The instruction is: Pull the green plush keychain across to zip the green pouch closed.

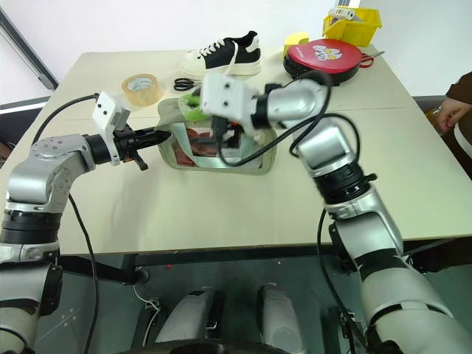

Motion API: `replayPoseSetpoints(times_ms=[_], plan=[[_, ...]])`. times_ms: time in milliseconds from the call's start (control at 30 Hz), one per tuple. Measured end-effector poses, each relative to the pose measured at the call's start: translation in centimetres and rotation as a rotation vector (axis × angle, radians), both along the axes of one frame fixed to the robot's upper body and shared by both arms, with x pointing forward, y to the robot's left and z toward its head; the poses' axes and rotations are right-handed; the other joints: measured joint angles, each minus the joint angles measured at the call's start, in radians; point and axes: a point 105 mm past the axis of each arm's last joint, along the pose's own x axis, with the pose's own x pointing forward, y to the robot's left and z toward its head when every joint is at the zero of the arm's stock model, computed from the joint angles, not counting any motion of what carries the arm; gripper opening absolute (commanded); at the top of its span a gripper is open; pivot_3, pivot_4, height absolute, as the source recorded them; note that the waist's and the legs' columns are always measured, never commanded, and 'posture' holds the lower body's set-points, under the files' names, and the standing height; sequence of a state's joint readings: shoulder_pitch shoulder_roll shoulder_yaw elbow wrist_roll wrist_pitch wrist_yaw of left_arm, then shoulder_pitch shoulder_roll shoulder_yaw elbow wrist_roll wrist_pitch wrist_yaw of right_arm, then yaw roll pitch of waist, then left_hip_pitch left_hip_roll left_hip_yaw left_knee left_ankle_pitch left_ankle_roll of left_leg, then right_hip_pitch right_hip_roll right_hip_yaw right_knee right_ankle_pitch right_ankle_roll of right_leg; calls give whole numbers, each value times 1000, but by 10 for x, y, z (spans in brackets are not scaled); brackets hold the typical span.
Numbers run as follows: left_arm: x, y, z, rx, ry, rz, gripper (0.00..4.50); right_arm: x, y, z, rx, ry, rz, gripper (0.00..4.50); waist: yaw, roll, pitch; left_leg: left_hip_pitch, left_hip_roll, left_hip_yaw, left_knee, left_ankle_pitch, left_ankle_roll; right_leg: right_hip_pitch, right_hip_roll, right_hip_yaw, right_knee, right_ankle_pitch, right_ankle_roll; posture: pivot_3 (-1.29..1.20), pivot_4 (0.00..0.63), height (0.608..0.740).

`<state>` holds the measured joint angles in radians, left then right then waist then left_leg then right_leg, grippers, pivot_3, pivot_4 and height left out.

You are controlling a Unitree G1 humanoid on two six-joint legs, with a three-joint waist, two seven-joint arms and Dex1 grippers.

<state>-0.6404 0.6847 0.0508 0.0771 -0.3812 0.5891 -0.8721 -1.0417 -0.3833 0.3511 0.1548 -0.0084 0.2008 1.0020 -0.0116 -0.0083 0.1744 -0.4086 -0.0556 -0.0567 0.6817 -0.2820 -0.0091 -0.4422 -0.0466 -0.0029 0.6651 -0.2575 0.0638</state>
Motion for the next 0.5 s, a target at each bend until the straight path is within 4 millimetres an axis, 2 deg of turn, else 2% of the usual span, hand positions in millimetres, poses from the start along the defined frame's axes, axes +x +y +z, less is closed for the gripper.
replayPoseSetpoints(times_ms=[133, 233, 267, 333, 367, 400, 500], plan=[[0, 0, 0, 0, 0, 0, 0, 13, 3, -13, -23, -46, -50, 4405, 0, 0, 0, 0, 0, 0, 0, 0, 0, 0, 0, 0, 0, 0, 0, 0, 150, 740], [0, 0, 0, 1, 0, 1, 0, 23, 1, -14, -22, -59, -95, 4405, -1, 0, 0, 0, 0, 0, 0, 0, -1, 0, 0, 0, 0, 0, 0, 0, 150, 740], [0, 0, 0, 1, 0, 1, 0, 25, 0, -13, -23, -63, -105, 4186, -2, 0, 0, 0, 0, 0, 0, 0, -1, 0, 0, 0, 0, 0, 0, 0, 150, 740], [0, 0, 0, 2, -1, 2, 0, 27, -1, -9, -18, -69, -113, 3596, -2, 0, 0, 0, 0, 0, 0, 0, -1, 0, 0, 0, 0, 0, 0, 0, 150, 740], [0, 0, 0, 2, -1, 2, 0, 28, 0, -7, -15, -69, -114, 2956, -2, 0, 0, 0, 0, 0, 0, 0, -1, 0, 0, 0, 0, 0, 0, 0, 150, 740], [0, 0, 0, 2, -1, 2, 0, 28, 0, -7, -11, -66, -113, 2610, -2, 0, 0, 0, 0, 0, 0, 0, -1, 0, 0, 0, 0, 0, 0, 0, 150, 740], [0, 0, 0, 0, -1, 2, 0, 27, -1, -2, 38, -13, -118, 1056, -1, 0, 0, 0, 0, 0, 0, 0, -1, 0, 0, 0, 0, 0, 0, 0, 150, 740]])
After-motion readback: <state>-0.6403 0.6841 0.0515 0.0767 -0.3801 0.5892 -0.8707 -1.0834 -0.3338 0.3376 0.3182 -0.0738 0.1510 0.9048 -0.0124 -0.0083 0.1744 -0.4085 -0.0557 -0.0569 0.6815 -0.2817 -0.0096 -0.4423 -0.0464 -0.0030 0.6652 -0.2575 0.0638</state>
